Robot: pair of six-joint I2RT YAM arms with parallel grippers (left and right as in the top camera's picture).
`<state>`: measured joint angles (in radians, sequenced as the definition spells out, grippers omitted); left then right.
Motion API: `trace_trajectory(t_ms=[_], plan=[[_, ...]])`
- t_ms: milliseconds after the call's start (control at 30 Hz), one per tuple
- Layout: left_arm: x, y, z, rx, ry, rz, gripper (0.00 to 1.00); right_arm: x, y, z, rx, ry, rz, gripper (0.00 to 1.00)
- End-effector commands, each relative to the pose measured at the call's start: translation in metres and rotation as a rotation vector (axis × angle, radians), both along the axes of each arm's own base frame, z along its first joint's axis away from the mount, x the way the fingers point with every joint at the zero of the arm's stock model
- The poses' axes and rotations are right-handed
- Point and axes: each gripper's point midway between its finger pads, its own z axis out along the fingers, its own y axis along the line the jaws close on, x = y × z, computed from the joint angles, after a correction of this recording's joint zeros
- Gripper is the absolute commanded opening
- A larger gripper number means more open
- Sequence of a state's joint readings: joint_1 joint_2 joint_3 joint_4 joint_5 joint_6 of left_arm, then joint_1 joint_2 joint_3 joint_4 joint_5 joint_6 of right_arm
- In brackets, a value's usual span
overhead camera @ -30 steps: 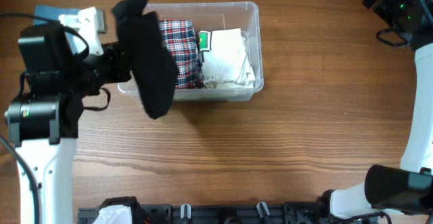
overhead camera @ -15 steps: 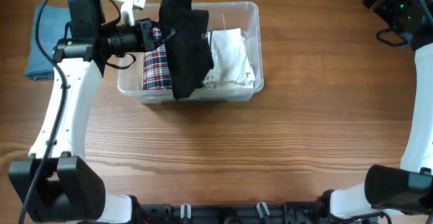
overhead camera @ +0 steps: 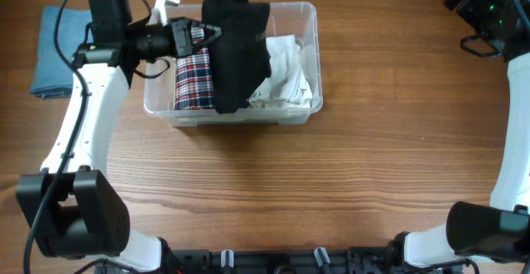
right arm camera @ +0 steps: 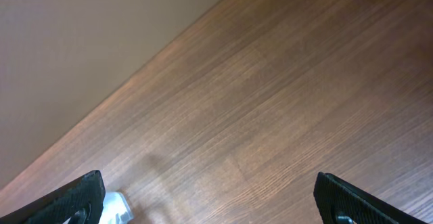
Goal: Pack container
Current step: 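Carry the black cloth over the box and lower it onto the plaid cloth, then release the black cloth and push it down with the left gripper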
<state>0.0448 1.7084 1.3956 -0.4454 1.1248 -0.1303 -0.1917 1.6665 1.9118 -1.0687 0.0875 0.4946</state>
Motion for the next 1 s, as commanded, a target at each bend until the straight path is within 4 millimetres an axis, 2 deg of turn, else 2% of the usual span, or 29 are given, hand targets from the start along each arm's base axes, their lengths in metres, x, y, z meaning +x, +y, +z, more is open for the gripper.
trace_trajectory(t_ms=[0, 233, 300, 367, 400, 467, 500, 533, 567, 600, 700, 800, 867, 967], plan=[[0.005, 0.034, -0.009, 0.106, -0.022, 0.081, 0.04, 0.000, -0.003, -0.002, 0.000, 0.002, -0.016, 1.00], [0.023, 0.114, -0.083, 0.539, 0.111, 0.372, 0.04, 0.000, -0.003, -0.002, 0.000, 0.002, -0.016, 1.00], [0.027, 0.123, -0.104, 0.600, 0.131, 0.367, 0.04, 0.000, -0.003, -0.002, 0.000, 0.002, -0.016, 1.00], [0.029, 0.136, -0.135, 0.677, 0.196, 0.387, 0.04, 0.000, -0.003, -0.002, -0.001, 0.002, -0.016, 1.00], [0.029, 0.144, -0.143, 0.717, 0.215, 0.405, 0.04, 0.000, -0.003, -0.002, 0.000, 0.002, -0.016, 1.00], [0.030, 0.160, -0.148, 0.799, 0.225, 0.454, 0.04, 0.000, -0.003, -0.002, 0.000, 0.002, -0.016, 1.00], [0.031, 0.168, -0.145, 0.837, 0.217, 0.484, 0.07, 0.000, -0.003, -0.002, 0.000, 0.002, -0.016, 1.00], [0.031, 0.172, -0.142, 0.856, 0.209, 0.501, 0.20, 0.000, -0.003, -0.002, 0.000, 0.002, -0.016, 1.00], [0.032, 0.172, -0.137, 0.856, 0.196, 0.509, 0.42, 0.000, -0.003, -0.002, 0.000, 0.002, -0.016, 1.00], [0.033, 0.172, -0.132, 0.854, 0.181, 0.516, 0.51, 0.000, -0.003, -0.002, 0.000, 0.002, -0.016, 1.00], [0.039, 0.162, -0.105, 0.844, 0.098, 0.527, 0.67, 0.000, -0.003, -0.002, 0.000, 0.002, -0.016, 1.00], [0.043, 0.146, -0.069, 0.828, -0.002, 0.530, 0.67, 0.000, -0.003, -0.002, 0.000, 0.002, -0.016, 1.00], [0.042, 0.127, -0.045, 0.812, -0.068, 0.515, 0.65, 0.000, -0.003, -0.002, 0.000, 0.002, -0.016, 1.00], [0.034, 0.102, -0.033, 0.802, -0.105, 0.469, 0.61, 0.000, -0.003, -0.002, -0.001, 0.002, -0.016, 1.00]])
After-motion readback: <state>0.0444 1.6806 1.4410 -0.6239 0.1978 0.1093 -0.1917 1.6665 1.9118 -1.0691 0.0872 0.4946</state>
